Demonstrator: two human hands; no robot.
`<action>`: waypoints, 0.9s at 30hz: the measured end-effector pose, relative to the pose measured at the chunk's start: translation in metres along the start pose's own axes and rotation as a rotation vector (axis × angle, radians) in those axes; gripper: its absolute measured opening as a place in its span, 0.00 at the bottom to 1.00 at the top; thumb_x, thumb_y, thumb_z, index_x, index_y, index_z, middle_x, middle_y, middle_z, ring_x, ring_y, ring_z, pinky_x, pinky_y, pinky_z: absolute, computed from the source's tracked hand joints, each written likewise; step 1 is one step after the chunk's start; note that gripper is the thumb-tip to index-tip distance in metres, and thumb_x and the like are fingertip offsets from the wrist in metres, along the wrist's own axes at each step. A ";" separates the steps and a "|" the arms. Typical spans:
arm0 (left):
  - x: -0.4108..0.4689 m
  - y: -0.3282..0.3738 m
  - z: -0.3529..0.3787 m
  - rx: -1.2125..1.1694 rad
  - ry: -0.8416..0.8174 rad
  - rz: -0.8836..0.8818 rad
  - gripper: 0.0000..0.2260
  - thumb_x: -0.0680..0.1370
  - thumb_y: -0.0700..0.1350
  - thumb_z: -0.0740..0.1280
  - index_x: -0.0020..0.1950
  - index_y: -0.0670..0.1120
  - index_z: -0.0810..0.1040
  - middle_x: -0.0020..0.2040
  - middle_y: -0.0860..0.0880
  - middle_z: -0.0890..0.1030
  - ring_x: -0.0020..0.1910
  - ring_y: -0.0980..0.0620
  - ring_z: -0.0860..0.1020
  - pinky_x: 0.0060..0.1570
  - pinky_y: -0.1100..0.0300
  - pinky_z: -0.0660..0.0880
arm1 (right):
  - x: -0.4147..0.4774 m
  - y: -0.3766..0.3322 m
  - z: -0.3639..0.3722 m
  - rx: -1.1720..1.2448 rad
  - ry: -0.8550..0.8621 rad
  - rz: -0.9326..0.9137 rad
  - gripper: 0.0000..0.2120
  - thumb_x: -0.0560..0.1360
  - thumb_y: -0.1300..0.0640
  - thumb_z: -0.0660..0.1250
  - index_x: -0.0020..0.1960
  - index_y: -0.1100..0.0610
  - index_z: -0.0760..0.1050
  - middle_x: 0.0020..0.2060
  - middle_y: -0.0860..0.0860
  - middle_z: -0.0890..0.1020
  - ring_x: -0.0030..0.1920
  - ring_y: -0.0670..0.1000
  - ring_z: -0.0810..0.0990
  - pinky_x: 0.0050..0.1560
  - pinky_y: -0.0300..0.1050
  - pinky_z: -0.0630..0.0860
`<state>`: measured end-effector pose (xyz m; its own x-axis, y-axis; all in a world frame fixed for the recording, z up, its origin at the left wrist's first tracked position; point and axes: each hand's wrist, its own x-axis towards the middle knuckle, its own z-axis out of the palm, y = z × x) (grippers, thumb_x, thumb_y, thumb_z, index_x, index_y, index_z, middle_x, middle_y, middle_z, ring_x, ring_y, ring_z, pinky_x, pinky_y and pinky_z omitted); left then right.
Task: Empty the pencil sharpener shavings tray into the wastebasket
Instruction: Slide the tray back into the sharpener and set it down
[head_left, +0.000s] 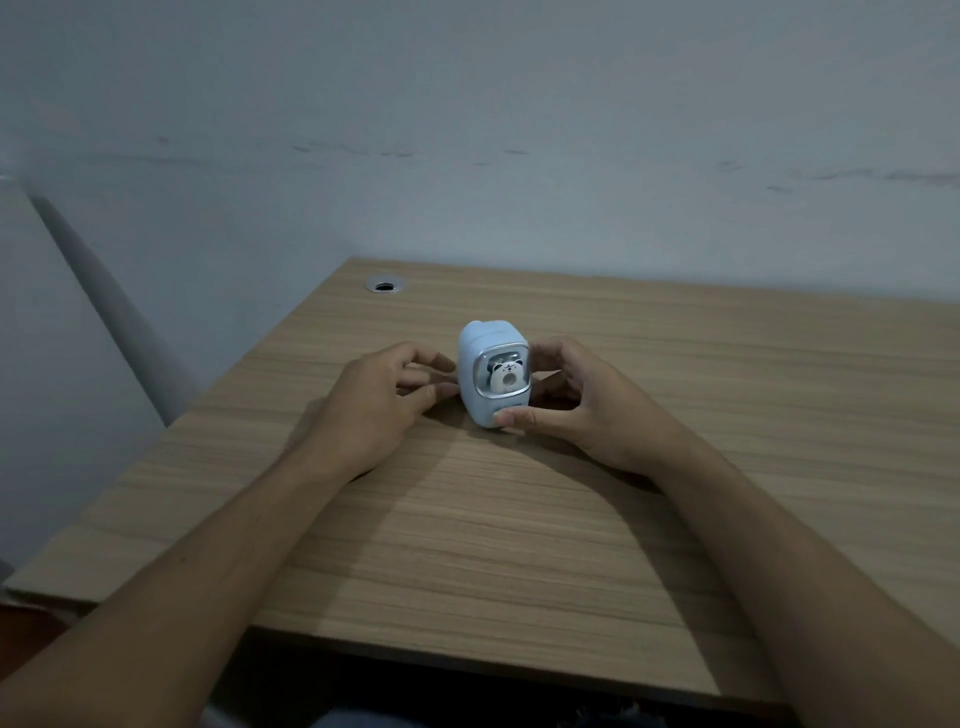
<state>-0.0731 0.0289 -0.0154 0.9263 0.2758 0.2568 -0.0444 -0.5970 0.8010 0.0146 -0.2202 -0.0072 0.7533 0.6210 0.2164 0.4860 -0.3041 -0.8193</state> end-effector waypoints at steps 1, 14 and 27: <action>-0.001 0.000 0.001 -0.010 -0.016 0.006 0.10 0.81 0.39 0.78 0.61 0.46 0.87 0.50 0.52 0.93 0.50 0.60 0.90 0.59 0.59 0.84 | 0.000 -0.001 0.000 -0.024 -0.001 -0.007 0.37 0.71 0.46 0.87 0.76 0.46 0.77 0.68 0.40 0.87 0.62 0.42 0.90 0.70 0.53 0.85; 0.053 0.011 0.027 -0.068 -0.195 0.113 0.23 0.87 0.38 0.65 0.81 0.54 0.77 0.71 0.58 0.86 0.72 0.63 0.82 0.77 0.56 0.75 | 0.053 0.031 -0.004 -0.049 0.195 -0.070 0.33 0.73 0.40 0.84 0.76 0.44 0.80 0.67 0.45 0.87 0.64 0.46 0.87 0.68 0.51 0.86; 0.178 0.011 0.073 -0.277 -0.025 0.006 0.21 0.80 0.50 0.66 0.72 0.50 0.85 0.63 0.53 0.90 0.62 0.58 0.88 0.74 0.46 0.79 | 0.171 0.083 -0.041 -0.164 0.295 -0.108 0.24 0.79 0.45 0.81 0.74 0.47 0.84 0.65 0.43 0.90 0.67 0.43 0.87 0.68 0.41 0.81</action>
<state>0.1185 0.0164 -0.0006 0.9343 0.2522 0.2518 -0.1478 -0.3687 0.9177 0.2018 -0.1686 -0.0164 0.7774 0.4276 0.4612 0.6167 -0.3743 -0.6925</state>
